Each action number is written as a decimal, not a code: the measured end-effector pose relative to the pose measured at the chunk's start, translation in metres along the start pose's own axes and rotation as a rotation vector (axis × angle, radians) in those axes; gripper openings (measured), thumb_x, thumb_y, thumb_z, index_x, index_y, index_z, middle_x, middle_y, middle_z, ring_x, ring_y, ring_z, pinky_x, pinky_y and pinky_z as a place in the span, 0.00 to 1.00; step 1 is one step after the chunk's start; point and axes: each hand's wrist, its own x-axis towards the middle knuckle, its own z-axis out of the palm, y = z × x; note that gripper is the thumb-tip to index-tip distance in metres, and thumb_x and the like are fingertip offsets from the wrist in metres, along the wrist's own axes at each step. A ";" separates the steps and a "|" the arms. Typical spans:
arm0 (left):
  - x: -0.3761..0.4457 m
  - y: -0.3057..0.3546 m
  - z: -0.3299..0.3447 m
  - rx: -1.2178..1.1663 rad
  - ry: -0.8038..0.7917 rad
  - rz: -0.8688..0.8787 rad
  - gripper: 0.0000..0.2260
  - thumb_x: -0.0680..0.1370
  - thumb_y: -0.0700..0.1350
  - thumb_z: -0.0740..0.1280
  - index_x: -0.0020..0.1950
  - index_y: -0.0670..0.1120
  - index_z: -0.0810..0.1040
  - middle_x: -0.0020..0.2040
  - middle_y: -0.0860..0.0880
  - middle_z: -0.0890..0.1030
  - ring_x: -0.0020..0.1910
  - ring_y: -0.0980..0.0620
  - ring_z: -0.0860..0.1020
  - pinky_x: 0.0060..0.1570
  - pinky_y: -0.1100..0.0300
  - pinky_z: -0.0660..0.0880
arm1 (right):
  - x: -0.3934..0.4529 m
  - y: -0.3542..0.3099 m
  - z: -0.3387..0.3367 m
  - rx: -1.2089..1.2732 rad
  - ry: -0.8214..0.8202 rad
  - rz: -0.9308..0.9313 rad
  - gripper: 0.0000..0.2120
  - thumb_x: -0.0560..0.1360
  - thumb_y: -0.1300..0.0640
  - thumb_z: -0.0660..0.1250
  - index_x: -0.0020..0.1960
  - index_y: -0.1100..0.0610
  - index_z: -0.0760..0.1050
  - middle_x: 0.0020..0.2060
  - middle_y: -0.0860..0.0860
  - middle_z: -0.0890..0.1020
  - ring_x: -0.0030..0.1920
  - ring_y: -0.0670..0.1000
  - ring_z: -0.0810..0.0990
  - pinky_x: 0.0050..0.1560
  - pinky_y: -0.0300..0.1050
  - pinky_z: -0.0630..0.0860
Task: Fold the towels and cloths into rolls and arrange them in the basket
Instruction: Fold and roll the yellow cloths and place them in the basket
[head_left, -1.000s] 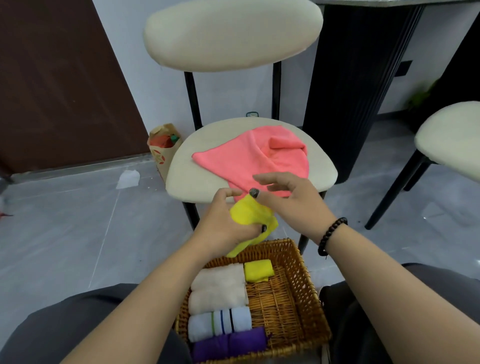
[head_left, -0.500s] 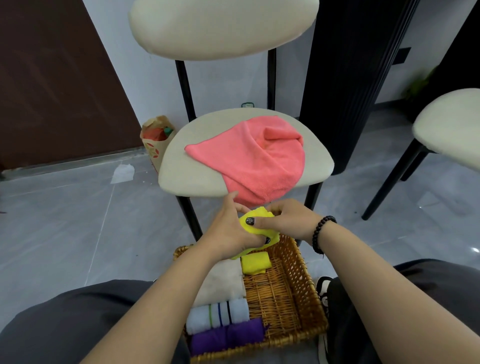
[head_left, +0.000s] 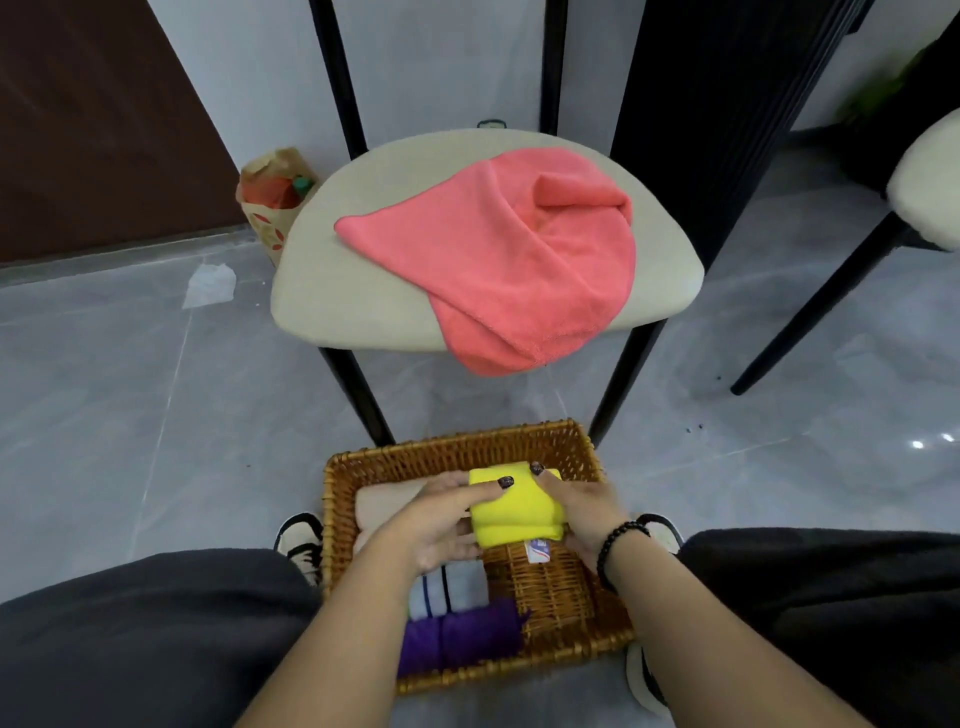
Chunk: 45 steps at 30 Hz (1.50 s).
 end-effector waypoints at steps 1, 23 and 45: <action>0.009 -0.008 0.000 -0.044 -0.005 -0.046 0.18 0.74 0.43 0.73 0.62 0.44 0.75 0.48 0.45 0.83 0.47 0.47 0.80 0.48 0.50 0.79 | 0.011 0.011 -0.002 0.011 0.031 0.015 0.36 0.58 0.41 0.79 0.52 0.69 0.76 0.49 0.65 0.82 0.45 0.61 0.81 0.52 0.64 0.77; 0.136 -0.092 0.028 -0.769 0.277 -0.260 0.06 0.77 0.36 0.69 0.52 0.42 0.78 0.47 0.45 0.81 0.45 0.51 0.79 0.42 0.61 0.76 | 0.130 0.087 0.012 0.327 0.237 0.317 0.08 0.73 0.60 0.72 0.49 0.62 0.78 0.43 0.57 0.81 0.41 0.55 0.80 0.46 0.50 0.79; 0.153 -0.099 0.042 -0.430 0.528 -0.102 0.07 0.81 0.42 0.59 0.53 0.46 0.77 0.49 0.47 0.81 0.51 0.51 0.80 0.58 0.52 0.75 | 0.162 0.118 0.030 -0.139 0.459 0.172 0.15 0.66 0.63 0.75 0.52 0.52 0.82 0.46 0.49 0.84 0.46 0.49 0.82 0.46 0.42 0.78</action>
